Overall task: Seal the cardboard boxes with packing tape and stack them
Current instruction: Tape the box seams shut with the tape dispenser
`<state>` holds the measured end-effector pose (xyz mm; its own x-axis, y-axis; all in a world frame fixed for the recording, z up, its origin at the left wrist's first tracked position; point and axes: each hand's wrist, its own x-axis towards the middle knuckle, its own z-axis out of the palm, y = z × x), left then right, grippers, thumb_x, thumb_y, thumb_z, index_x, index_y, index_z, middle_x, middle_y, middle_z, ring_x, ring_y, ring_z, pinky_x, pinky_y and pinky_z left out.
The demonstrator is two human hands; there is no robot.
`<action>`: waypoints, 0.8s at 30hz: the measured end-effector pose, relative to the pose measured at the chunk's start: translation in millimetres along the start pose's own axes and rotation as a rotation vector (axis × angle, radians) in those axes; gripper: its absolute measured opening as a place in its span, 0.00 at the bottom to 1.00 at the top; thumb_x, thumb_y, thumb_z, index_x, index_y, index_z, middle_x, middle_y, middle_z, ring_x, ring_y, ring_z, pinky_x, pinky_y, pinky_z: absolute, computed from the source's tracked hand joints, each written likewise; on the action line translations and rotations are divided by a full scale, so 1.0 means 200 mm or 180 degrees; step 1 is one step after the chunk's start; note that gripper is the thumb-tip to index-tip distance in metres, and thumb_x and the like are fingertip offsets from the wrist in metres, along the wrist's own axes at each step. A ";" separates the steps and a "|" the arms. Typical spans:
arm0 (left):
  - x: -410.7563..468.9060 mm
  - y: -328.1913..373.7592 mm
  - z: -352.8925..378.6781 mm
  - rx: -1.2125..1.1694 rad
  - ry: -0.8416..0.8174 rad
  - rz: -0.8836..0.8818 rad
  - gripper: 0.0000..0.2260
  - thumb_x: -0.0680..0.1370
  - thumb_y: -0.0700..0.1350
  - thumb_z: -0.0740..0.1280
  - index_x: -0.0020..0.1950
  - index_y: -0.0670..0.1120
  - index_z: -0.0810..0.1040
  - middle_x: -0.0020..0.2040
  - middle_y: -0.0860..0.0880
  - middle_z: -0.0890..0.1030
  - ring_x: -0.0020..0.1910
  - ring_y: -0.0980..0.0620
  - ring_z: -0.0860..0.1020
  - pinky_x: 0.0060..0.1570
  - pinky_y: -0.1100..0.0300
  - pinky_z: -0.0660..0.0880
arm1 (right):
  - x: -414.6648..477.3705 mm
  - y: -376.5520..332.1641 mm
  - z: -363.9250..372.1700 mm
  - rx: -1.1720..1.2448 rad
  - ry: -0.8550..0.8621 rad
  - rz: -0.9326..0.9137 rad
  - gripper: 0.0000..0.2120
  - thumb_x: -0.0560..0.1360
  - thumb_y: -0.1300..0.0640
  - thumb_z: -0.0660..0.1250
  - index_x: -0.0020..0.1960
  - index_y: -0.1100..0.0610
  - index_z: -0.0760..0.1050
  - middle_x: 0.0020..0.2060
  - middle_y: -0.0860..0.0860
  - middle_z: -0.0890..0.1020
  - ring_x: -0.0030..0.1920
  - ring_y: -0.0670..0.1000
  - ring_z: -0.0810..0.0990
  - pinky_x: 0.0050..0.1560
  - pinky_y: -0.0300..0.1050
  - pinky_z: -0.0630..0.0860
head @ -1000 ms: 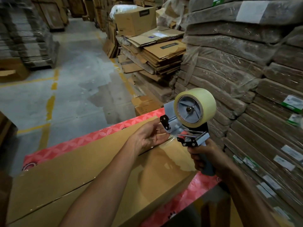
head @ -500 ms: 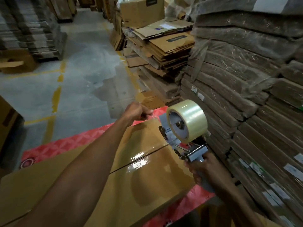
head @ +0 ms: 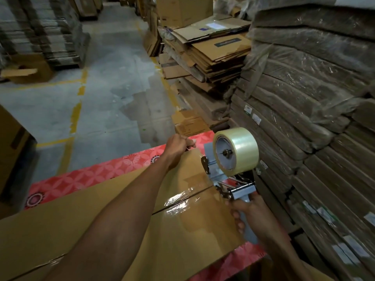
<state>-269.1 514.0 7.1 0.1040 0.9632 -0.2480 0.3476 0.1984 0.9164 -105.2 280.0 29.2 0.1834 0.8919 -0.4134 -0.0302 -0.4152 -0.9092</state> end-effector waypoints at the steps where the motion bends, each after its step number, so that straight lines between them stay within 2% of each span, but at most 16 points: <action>1: 0.01 -0.01 0.00 0.0041 -0.0013 0.0018 0.07 0.76 0.43 0.73 0.42 0.40 0.86 0.40 0.45 0.85 0.41 0.48 0.81 0.47 0.51 0.79 | 0.00 0.00 0.00 -0.0013 0.0013 0.0000 0.06 0.75 0.66 0.67 0.39 0.65 0.76 0.27 0.57 0.72 0.24 0.52 0.68 0.27 0.43 0.65; 5: 0.04 -0.02 0.01 0.0286 -0.0045 -0.0090 0.08 0.76 0.45 0.74 0.43 0.40 0.86 0.41 0.44 0.85 0.44 0.44 0.83 0.53 0.45 0.80 | 0.01 -0.01 0.01 -0.0115 0.0025 -0.0051 0.10 0.75 0.65 0.68 0.35 0.60 0.77 0.27 0.57 0.73 0.24 0.53 0.68 0.27 0.44 0.66; 7: 0.05 -0.03 0.01 0.0357 -0.0121 -0.0192 0.10 0.75 0.47 0.75 0.43 0.40 0.86 0.41 0.43 0.86 0.44 0.42 0.84 0.53 0.42 0.81 | 0.01 0.00 0.01 -0.0122 0.0032 -0.0033 0.09 0.75 0.65 0.68 0.35 0.61 0.77 0.28 0.57 0.73 0.24 0.53 0.68 0.27 0.44 0.65; 10: 0.06 -0.03 -0.02 0.0540 -0.0271 -0.0452 0.11 0.73 0.48 0.77 0.42 0.41 0.85 0.40 0.44 0.86 0.43 0.43 0.85 0.51 0.44 0.82 | 0.02 0.00 0.02 -0.0252 0.0128 0.0046 0.08 0.74 0.64 0.68 0.39 0.68 0.75 0.27 0.56 0.73 0.24 0.52 0.69 0.27 0.44 0.65; 12: 0.05 -0.03 -0.02 0.0764 -0.0239 -0.0505 0.09 0.72 0.46 0.77 0.41 0.41 0.83 0.41 0.43 0.85 0.43 0.43 0.84 0.49 0.45 0.83 | 0.03 -0.01 0.04 -0.0435 0.0173 0.0130 0.08 0.74 0.63 0.68 0.37 0.65 0.77 0.26 0.55 0.73 0.24 0.52 0.70 0.27 0.44 0.66; 14: 0.03 -0.03 0.00 0.1151 0.0059 -0.0252 0.05 0.73 0.44 0.74 0.41 0.43 0.83 0.41 0.44 0.85 0.44 0.42 0.84 0.47 0.44 0.83 | 0.03 -0.03 0.05 -0.0610 0.0174 0.0196 0.07 0.74 0.62 0.68 0.37 0.62 0.77 0.26 0.54 0.74 0.24 0.51 0.71 0.27 0.43 0.67; 16: -0.02 -0.03 0.03 0.1524 0.0448 0.0312 0.06 0.78 0.45 0.69 0.44 0.44 0.84 0.42 0.46 0.84 0.43 0.45 0.82 0.42 0.51 0.80 | 0.04 -0.05 0.06 -0.0702 0.0174 0.0243 0.08 0.74 0.61 0.67 0.38 0.64 0.78 0.26 0.54 0.74 0.24 0.51 0.71 0.27 0.42 0.68; 18: -0.11 -0.01 0.07 0.1737 0.0344 0.0852 0.11 0.83 0.49 0.63 0.49 0.45 0.82 0.43 0.48 0.82 0.39 0.49 0.79 0.36 0.58 0.72 | 0.05 -0.05 0.05 -0.0799 0.0120 0.0263 0.08 0.75 0.61 0.66 0.41 0.65 0.78 0.26 0.53 0.75 0.24 0.51 0.72 0.27 0.43 0.69; 19: -0.13 -0.02 0.09 0.1968 0.0162 0.1071 0.11 0.83 0.48 0.61 0.51 0.46 0.81 0.44 0.48 0.82 0.41 0.49 0.79 0.37 0.58 0.72 | 0.05 -0.06 0.04 -0.0837 0.0066 0.0236 0.08 0.76 0.60 0.66 0.41 0.64 0.78 0.26 0.53 0.75 0.24 0.51 0.72 0.28 0.44 0.69; 21: -0.14 -0.03 0.10 0.2601 -0.0282 0.1262 0.09 0.81 0.45 0.60 0.56 0.46 0.79 0.52 0.44 0.81 0.50 0.43 0.79 0.49 0.52 0.76 | 0.04 -0.07 0.02 -0.0934 -0.0093 0.0141 0.09 0.77 0.58 0.65 0.40 0.60 0.78 0.27 0.53 0.76 0.26 0.51 0.74 0.31 0.46 0.71; 24: -0.08 -0.04 0.09 0.2747 -0.0531 0.0892 0.13 0.79 0.44 0.65 0.63 0.47 0.78 0.63 0.44 0.79 0.59 0.41 0.78 0.58 0.45 0.75 | 0.03 -0.12 0.01 -0.1304 -0.0333 -0.0016 0.12 0.79 0.55 0.64 0.38 0.56 0.77 0.28 0.52 0.76 0.27 0.50 0.74 0.31 0.46 0.72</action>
<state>-257.3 494.0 -1.9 0.3991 0.9036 -0.1558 0.8567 -0.3069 0.4145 -105.1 296.1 48.2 0.0812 0.8988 -0.4308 0.3674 -0.4288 -0.8253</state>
